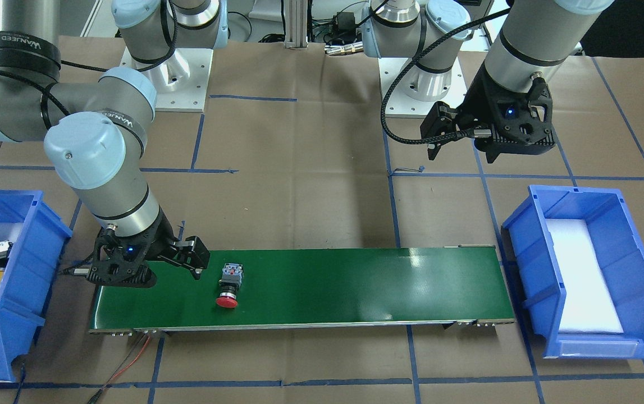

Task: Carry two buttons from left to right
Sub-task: 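Move the right gripper down onto the red button on the conveyor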

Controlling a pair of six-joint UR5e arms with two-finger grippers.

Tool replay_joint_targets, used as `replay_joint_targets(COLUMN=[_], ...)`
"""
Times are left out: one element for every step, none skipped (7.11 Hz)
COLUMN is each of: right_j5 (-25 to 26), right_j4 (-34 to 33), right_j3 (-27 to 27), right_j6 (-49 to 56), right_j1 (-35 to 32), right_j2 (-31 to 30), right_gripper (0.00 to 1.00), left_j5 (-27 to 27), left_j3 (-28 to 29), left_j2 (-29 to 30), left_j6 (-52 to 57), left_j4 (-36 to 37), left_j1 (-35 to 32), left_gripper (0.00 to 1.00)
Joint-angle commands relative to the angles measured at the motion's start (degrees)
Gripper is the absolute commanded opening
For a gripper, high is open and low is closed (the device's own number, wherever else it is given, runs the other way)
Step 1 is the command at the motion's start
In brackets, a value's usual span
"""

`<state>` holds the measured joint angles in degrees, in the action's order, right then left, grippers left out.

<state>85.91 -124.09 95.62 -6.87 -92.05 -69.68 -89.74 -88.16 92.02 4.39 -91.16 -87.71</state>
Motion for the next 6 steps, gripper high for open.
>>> replay_joint_targets(right_j5=[-1.7,-1.71,-1.71,-1.71,-1.71,-1.71], right_j4=[-0.1,-0.36,-1.67,-2.29,-2.39,-2.39], right_j3=[0.0,-0.08,0.0,-0.08,-0.08,-0.08], right_j6=[-0.16,-0.16,-0.16,-0.16,-0.07,-0.16], right_j1=[-1.37,-1.55,-1.55,-1.55,-1.55,-1.55], right_j2=[0.94,1.82,2.52,3.22,3.75,4.37], right_gripper=[1.0,1.0,1.0,1.0,1.0,1.0], left_j5=[-0.09,-0.09,-0.09,-0.09,-0.09,-0.17], left_j3=[0.09,0.09,0.0,0.09,0.0,0.0], left_j2=[0.0,0.0,0.0,0.0,0.0,0.0], left_j6=[0.09,0.09,0.09,0.09,0.09,0.09], left_j4=[0.37,0.37,0.37,0.37,0.37,0.37], left_j1=[0.09,0.09,0.0,0.0,0.0,0.09], left_gripper=[1.0,1.0,1.0,1.0,1.0,1.0])
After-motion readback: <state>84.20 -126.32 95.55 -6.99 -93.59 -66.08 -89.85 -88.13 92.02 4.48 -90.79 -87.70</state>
